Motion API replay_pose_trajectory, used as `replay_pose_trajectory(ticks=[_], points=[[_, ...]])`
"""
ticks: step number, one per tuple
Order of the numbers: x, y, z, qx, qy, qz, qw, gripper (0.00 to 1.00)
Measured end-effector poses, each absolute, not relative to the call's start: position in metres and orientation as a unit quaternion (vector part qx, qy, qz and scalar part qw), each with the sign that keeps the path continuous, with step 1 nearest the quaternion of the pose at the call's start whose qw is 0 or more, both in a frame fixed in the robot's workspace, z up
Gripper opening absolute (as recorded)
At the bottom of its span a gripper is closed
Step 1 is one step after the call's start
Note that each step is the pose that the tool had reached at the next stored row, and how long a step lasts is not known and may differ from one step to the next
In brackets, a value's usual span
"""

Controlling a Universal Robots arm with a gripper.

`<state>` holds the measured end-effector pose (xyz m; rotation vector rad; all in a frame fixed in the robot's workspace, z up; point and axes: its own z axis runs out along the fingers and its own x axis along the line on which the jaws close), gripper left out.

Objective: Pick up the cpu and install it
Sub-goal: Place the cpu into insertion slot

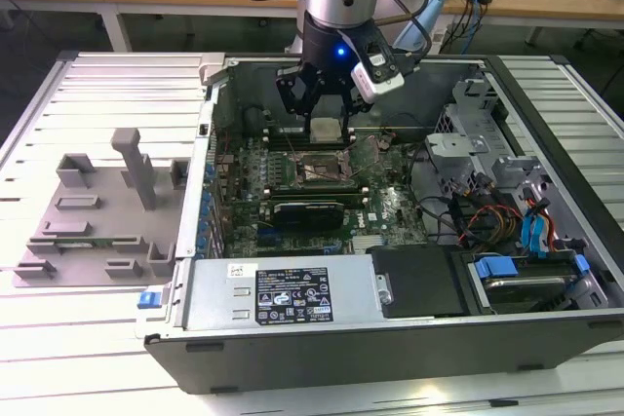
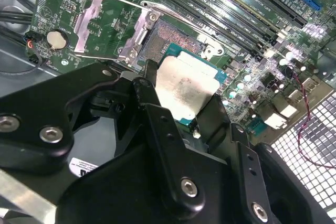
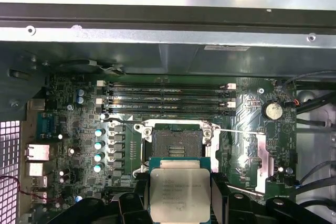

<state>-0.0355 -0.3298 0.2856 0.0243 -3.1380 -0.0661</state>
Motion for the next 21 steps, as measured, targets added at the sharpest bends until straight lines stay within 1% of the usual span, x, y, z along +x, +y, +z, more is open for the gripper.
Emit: replay_pose_trajectory(ticks=[16,21], points=[[-0.0355,-0.3298,0.2847,-0.198,-0.980,-0.021,-0.003,0.55],[-0.0355,-0.3298,0.2842,-0.299,-0.954,-0.021,-0.005,0.55]])
